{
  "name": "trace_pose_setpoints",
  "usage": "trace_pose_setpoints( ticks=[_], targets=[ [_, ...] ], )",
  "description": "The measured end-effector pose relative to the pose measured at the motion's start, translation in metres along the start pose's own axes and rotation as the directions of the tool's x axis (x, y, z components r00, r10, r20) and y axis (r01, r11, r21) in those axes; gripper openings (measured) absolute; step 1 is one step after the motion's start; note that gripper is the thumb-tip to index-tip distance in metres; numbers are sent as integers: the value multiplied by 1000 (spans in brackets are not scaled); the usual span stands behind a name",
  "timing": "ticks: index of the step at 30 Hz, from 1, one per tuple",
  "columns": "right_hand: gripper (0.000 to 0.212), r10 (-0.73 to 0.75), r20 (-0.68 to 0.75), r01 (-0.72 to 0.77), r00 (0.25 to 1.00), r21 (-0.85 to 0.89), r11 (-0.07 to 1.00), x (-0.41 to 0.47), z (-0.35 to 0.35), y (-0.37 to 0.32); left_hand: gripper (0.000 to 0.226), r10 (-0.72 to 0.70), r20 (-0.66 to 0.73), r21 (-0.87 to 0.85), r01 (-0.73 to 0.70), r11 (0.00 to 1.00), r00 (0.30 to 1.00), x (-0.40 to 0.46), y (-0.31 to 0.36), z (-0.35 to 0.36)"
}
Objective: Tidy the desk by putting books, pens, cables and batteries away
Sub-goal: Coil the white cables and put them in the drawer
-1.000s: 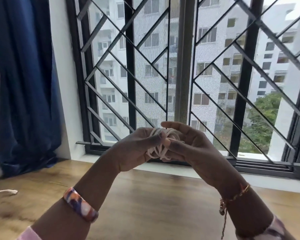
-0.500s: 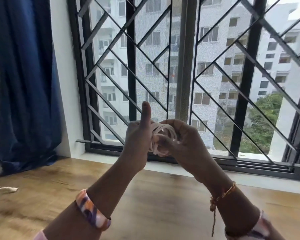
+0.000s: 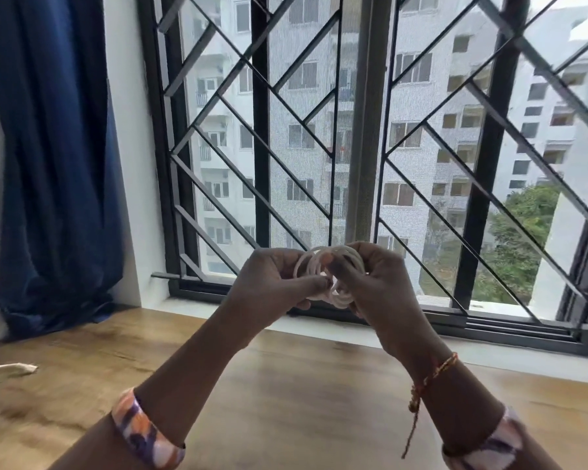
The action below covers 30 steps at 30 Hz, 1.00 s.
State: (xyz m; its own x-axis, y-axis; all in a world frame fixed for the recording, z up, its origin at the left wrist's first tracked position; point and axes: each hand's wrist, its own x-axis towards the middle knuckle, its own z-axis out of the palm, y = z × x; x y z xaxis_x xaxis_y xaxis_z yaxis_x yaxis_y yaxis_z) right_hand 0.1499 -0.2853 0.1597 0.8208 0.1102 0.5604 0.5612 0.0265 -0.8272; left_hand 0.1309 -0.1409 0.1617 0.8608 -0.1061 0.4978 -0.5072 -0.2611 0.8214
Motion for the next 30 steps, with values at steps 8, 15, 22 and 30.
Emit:
trace_pose_setpoints(
  ticks=[8,15,22,30],
  targets=[
    [12,27,-7,-27,1000,-30,999,-8,4,2,29,133,-203,340,-57,939,970,4,-10,16],
    [28,224,321,-345,920,391,853,-8,-11,-12,41,40,-165,92,-25,995,986,7,-15,10],
    [19,85,373,-216,924,325,921,-4,-11,-6,21,-47,-104,-187,27,982,993,9,-8,11],
    [21,101,320,-160,942,163,973,-6,-10,-7,26,-60,-84,-14,59,998,995,7,-10,8]
  ],
)
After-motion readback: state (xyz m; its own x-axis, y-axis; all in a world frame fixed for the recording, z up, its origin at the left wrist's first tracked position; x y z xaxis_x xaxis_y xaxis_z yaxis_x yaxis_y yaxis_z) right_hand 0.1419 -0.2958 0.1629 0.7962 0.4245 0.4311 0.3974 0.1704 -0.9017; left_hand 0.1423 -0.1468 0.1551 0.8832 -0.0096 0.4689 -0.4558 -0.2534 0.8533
